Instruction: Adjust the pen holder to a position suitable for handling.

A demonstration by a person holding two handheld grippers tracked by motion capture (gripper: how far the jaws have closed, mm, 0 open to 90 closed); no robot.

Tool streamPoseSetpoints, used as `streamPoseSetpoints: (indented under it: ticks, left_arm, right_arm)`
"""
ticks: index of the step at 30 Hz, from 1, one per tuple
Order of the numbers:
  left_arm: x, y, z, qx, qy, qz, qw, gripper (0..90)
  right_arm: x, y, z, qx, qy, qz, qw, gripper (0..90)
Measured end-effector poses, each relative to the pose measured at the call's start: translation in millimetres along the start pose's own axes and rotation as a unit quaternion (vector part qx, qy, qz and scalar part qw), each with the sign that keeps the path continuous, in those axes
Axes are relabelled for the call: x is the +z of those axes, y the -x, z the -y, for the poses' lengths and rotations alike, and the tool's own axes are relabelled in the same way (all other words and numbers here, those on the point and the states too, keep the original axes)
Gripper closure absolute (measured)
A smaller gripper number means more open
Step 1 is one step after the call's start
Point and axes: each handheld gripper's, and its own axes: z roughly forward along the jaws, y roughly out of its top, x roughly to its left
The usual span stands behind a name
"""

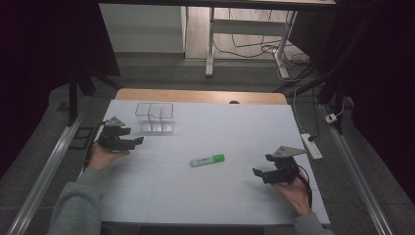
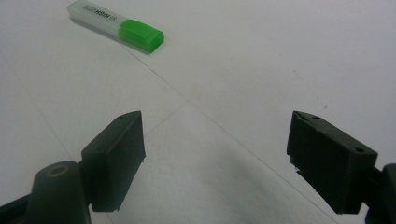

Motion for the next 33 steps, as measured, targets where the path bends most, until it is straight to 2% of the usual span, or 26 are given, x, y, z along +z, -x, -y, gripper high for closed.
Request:
streamPoseSetpoints:
  ticks: [7, 16, 21, 28, 33]
  left_arm:
    - [1.9, -15.0, -2.1, -0.016, 0.003, -0.013, 0.9998, 31.2]
    - [12.1, -24.8, -2.4, -0.026, -0.004, -0.027, 0.9993, 40.2]
    - [15.8, -30.3, -8.8, -0.02, -0.003, -0.034, 0.9992, 42.5]
    - [22.5, -40.9, -13.7, -0.027, -0.004, -0.041, 0.9988, 47.4]
    - [27.7, -45.9, -15.3, -0.022, -0.004, -0.048, 0.9986, 57.2]
  right_arm:
    - [0.3, -0.7, -0.2, -0.001, -0.002, -0.001, 1.0, 18.7]
    - [2.7, -1.6, 0.0, -0.005, -0.009, -0.002, 0.9999, 18.7]
    - [3.4, -1.6, 0.2, -0.007, -0.012, -0.003, 0.9999, 18.7]
    - [4.8, -2.2, 0.5, -0.008, -0.015, -0.004, 0.9998, 18.7]
    - [4.6, -2.2, 0.5, -0.008, -0.014, -0.005, 0.9999, 18.8]
